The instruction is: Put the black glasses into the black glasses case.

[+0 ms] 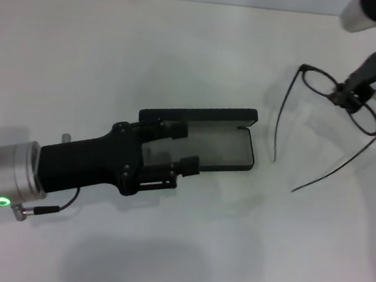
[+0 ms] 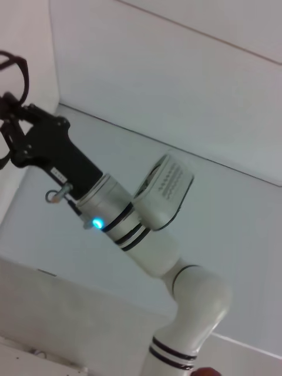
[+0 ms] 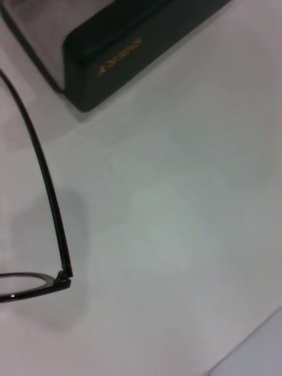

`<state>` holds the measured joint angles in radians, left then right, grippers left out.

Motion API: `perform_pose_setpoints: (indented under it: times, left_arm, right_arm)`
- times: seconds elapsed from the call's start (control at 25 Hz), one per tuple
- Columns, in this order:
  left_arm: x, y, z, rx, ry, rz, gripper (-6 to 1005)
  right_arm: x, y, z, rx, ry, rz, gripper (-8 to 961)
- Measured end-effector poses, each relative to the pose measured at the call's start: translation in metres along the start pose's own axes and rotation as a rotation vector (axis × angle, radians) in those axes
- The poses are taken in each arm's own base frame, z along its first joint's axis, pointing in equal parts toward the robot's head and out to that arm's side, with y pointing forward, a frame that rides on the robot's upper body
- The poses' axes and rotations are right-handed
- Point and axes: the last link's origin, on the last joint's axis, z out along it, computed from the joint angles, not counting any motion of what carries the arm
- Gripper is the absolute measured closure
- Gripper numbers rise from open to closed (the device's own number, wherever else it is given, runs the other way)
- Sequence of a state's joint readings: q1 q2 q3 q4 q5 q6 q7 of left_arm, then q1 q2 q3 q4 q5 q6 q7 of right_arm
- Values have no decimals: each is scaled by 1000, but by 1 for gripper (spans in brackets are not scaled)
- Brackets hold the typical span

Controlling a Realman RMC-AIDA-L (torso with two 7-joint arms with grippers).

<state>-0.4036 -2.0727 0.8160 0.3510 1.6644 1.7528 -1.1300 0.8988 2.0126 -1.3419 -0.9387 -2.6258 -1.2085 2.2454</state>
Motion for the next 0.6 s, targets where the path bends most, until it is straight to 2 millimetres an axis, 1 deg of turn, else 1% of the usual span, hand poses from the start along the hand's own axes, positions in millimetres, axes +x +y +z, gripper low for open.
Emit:
perform_pose_setpoints:
  times: [0.16,0.24,0.32,0.4,0.44,0.48,0.56,0.6]
  left_arm:
    - [4,1,-3,-5,29,5,232]
    - [5,1,-4,-3,38,5,232]
    - [6,3,-5,-7,50,3,233]
    - [8,4,-5,-19,66,3,250]
    - [10,5,-5,-26,77,4,259]
    - [12,6,-5,-32,91,5,268]
    - [15,7,-5,-36,113,7,285]
    - [16,7,-5,-37,127,9,316]
  right_arm:
    - [14,-6,-20,7,-10,27,838]
    - [25,-10,-31,-12,-18,54,839]
    - [31,-11,-38,-25,-30,70,839]
    - [38,-10,-48,-59,-52,88,839]
    - [45,-8,-58,-96,-86,104,839]
    - [45,-8,-58,-96,-86,104,839]
    - [50,-4,-68,-151,-135,122,839]
    - [56,-1,-78,-213,-182,131,839]
